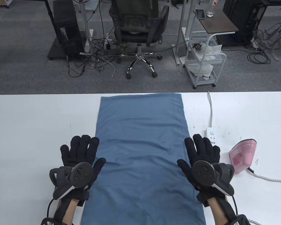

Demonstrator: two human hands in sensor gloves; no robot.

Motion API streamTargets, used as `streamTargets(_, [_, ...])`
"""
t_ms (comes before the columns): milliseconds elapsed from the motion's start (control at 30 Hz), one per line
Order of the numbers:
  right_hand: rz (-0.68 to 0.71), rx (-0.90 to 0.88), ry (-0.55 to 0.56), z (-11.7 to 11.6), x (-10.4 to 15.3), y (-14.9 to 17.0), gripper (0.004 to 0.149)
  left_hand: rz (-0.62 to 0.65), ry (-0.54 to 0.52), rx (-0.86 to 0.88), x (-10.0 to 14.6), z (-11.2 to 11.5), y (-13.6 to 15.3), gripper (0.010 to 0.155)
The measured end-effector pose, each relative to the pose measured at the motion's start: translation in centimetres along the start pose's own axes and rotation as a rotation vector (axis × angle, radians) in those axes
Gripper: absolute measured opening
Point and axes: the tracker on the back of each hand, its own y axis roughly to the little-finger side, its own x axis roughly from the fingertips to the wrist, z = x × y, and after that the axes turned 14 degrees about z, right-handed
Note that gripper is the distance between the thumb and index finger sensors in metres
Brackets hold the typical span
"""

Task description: Iron pillowcase with electric iron on table

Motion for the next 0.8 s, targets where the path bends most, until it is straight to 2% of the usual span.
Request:
streamTargets(400, [-0.046, -0.011, -0.022, -0.1, 0.0, 1.0, 0.077, -0.005, -0.002, 0.011, 0.1, 0.0, 0.4, 0.075])
streamTargets(533, [-0.142, 0.016, -0.065, -0.3, 0.3, 2.6, 0.075, 0.004, -0.013, 0.023, 0.3, -0.3, 0.2, 0.075])
streamTargets(700, [-0.290, 0.058, -0.158, -1.5, 0.7, 5.9, 0.074, 0.008, -0.009, 0.043, 0.3, -0.2, 0.1, 0.074])
streamTargets(800, [-0.356, 0.123, -0.286, -3.3, 0.6, 7.8, 0.073, 0.006, 0.009, 0.034, 0.1, 0.0, 0.3, 0.075])
